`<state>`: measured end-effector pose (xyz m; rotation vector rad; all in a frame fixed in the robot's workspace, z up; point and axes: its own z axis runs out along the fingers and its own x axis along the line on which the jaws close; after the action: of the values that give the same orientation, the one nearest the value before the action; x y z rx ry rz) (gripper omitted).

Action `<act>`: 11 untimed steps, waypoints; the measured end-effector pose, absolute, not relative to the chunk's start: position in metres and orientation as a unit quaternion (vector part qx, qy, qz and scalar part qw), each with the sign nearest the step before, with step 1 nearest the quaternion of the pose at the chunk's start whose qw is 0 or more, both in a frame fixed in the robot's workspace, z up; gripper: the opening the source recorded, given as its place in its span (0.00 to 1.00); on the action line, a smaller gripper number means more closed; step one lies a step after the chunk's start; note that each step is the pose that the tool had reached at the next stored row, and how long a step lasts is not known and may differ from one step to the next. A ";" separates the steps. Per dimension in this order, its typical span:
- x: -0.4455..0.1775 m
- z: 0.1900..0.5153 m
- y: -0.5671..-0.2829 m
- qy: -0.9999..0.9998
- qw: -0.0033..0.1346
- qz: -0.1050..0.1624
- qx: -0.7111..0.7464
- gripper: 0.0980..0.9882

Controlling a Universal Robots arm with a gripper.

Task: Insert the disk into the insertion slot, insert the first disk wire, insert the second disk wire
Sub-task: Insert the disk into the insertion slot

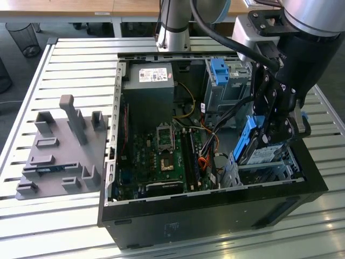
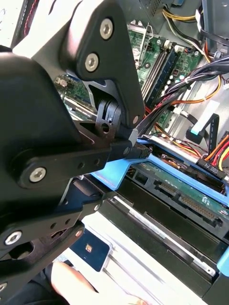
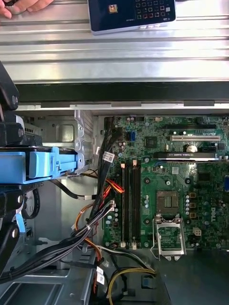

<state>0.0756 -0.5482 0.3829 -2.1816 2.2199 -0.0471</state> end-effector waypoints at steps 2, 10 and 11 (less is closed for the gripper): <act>0.076 0.382 -0.548 0.713 0.014 -0.015 -0.701 0.30; 0.076 0.375 -0.548 0.713 0.015 -0.015 -0.701 0.30; 0.076 0.374 -0.548 0.713 0.015 -0.015 -0.701 0.30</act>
<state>0.0756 -0.5482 0.3744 -2.1814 2.2196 -0.0464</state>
